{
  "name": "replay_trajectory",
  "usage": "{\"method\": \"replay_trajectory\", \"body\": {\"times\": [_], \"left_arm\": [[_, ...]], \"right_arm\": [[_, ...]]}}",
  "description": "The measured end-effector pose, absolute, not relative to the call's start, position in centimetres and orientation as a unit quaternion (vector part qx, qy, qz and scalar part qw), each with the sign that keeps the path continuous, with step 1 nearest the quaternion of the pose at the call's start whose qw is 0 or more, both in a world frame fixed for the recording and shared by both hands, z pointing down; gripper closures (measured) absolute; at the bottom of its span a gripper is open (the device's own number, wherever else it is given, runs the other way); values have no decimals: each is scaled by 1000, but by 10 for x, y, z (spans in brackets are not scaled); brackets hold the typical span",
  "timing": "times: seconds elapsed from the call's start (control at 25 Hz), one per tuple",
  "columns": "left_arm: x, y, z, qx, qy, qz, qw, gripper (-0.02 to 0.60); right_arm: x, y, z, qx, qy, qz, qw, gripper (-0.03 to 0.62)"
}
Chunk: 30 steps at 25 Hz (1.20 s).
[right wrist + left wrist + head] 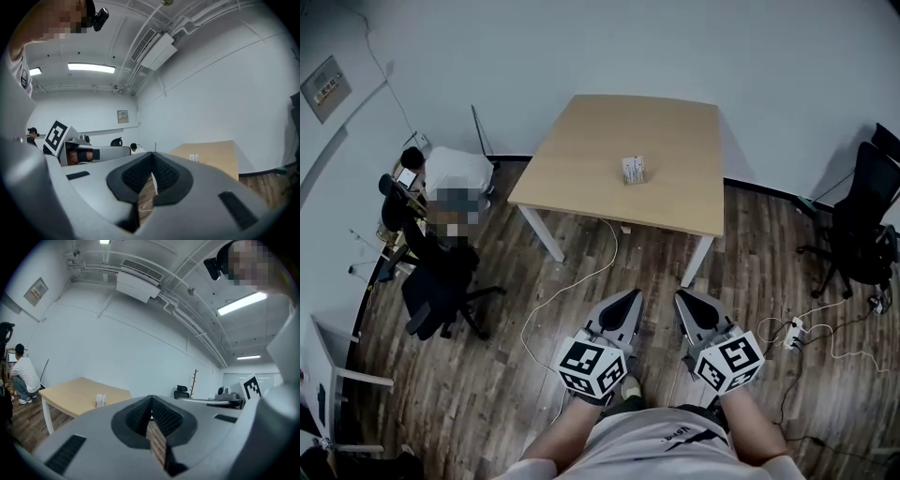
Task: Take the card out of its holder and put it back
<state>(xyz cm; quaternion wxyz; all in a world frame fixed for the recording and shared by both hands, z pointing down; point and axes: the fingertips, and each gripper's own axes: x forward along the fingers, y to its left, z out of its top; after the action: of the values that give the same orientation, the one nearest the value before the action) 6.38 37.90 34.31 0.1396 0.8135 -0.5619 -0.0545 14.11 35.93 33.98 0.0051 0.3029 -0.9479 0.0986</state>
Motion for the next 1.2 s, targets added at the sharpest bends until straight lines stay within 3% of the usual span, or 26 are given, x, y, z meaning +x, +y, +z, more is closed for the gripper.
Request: {"method": "replay_trajectory", "body": {"times": [0.48,1.2], "left_arm": [[5,295,364,814,-555,-54,161,569],[-47,65,400,774,-611,-21,165,569]], "right_arm": [[93,269,355,319,-941,114,14,582],[36,13,371,224,-966,130,1,582]]}}
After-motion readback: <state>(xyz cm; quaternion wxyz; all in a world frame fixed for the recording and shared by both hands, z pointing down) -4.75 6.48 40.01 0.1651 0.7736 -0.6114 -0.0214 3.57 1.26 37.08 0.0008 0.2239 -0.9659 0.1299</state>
